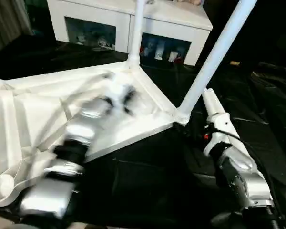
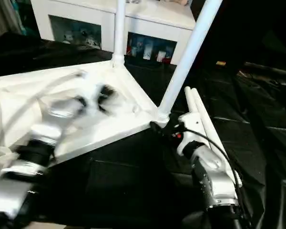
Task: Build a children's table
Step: Rotate leg to tighten
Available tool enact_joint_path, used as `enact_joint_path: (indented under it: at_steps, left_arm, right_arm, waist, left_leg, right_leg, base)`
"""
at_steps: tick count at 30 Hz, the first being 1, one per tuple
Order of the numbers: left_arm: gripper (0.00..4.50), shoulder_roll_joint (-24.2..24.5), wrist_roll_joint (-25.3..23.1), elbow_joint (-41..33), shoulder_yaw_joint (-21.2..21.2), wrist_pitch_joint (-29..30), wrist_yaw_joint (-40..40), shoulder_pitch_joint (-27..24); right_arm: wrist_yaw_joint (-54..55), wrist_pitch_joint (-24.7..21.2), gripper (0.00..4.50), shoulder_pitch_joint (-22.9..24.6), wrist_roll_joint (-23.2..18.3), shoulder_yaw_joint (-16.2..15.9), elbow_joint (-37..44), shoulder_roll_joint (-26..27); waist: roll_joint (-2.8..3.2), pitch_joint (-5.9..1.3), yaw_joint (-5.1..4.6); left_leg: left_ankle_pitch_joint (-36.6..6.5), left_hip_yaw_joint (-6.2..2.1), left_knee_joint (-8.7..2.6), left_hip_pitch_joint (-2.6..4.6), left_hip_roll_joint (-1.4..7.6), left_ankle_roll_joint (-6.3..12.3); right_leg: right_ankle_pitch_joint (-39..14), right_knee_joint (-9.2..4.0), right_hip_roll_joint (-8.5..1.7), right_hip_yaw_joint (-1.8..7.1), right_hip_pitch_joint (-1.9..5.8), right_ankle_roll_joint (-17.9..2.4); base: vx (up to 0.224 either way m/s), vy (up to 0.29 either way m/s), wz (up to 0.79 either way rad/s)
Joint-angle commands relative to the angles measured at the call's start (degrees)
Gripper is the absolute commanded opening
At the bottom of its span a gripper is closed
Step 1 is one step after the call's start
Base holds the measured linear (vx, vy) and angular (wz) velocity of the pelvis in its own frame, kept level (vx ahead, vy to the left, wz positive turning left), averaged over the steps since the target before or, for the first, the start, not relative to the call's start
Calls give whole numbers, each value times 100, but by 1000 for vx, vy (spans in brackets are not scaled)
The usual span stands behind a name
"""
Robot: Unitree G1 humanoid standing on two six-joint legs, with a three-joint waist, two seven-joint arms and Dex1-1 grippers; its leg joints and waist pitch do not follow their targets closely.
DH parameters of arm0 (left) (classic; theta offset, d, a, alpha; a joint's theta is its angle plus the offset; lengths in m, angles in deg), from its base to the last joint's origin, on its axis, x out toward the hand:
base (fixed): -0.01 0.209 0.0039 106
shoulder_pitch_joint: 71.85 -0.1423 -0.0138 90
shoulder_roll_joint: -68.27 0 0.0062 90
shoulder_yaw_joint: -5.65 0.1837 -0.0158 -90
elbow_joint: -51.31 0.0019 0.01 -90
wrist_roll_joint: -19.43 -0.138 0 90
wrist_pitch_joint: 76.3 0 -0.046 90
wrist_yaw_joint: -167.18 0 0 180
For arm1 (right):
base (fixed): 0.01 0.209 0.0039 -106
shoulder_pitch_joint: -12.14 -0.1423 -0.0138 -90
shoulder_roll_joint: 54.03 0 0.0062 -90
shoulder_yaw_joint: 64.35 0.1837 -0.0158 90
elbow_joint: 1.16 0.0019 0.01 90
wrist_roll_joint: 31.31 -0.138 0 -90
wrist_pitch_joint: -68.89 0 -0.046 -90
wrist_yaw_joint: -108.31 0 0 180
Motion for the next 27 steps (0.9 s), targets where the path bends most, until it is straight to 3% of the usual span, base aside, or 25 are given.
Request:
enact_joint_path:
  at_steps: [1,2,4,6,7,8,9,13,17,19,27]
  left_arm:
    - [149,617,-331,-82,-267,334,-307,-178]
    - [171,951,-432,-60,-356,461,-375,-270]
    - [189,1332,-517,-35,-510,598,-480,-416]
    - [195,1451,-530,-76,-586,664,-534,-494]
    - [204,1736,-649,-55,-666,673,-719,-640]
    - [217,1873,-721,-38,-687,669,-810,-709]
    - [230,2149,-873,-4,-712,702,-973,-854]
    - [230,2554,-1015,177,-740,708,-1298,-997]
    - [230,2730,-1116,266,-811,741,-1467,-1132]
    - [230,2765,-1139,346,-833,696,-1554,-1190]
    - [230,2712,-976,417,-936,381,-1866,-1169]
  right_arm:
    - [29,-186,387,53,176,-76,-51,-37]
    - [102,-216,387,14,283,-120,-181,-15]
    - [200,-271,387,-36,430,-185,-359,4]
    - [238,-341,387,-35,463,-223,-369,-7]
    - [243,-371,387,-24,510,-310,-364,-13]
    - [248,-390,387,-16,527,-349,-355,-16]
    - [253,-400,387,-1,583,-439,-342,-30]
    - [279,-443,387,5,661,-498,-393,-19]
    - [257,-415,387,11,744,-531,-432,17]
    - [232,-430,387,35,745,-593,-421,8]
    - [279,-415,387,-3,796,-577,-503,-36]
  waist:
    - [67,-329,24]
    - [54,-325,-28]
    - [91,-329,-60]
    - [113,-331,-45]
    - [115,-323,10]
    - [110,-302,26]
    - [125,-312,69]
    - [123,-295,92]
    - [96,-287,86]
    - [82,-292,58]
    - [61,-299,61]
  left_leg:
    - [-789,-188,-384,194,366,281]
    - [-777,-196,-403,164,347,211]
    - [-720,-195,-403,194,343,90]
    - [-591,-177,-386,238,346,19]
    - [-541,-146,-374,309,352,8]
    - [-547,-151,-390,269,345,18]
    - [-640,-153,-396,273,345,-32]
    - [-1019,-171,-437,281,343,-237]
    - [-1401,-204,-474,257,344,-428]
    - [-1397,-218,-472,232,339,-429]
    - [-1271,-200,-438,243,325,-315]
  right_leg:
    - [29,-318,-466,282,200,-1199]
    - [-8,-306,-454,281,218,-1128]
    - [28,-297,-451,285,201,-1124]
    - [316,-267,-438,286,176,-1226]
    - [518,-266,-422,282,124,-1281]
    - [586,-248,-416,287,148,-1259]
    - [507,-252,-436,290,159,-1202]
    - [154,-282,-448,293,150,-1086]
    - [-305,-315,-480,307,154,-986]
    - [-351,-316,-492,310,172,-972]
    - [-208,-302,-473,317,160,-1043]
  base:
    - [0,0,0]
    - [0,0,0]
    - [0,0,0]
    - [0,0,0]
    - [0,0,0]
    - [0,0,0]
    - [0,0,0]
    - [0,0,0]
    - [0,0,0]
    - [0,0,0]
    - [0,0,0]
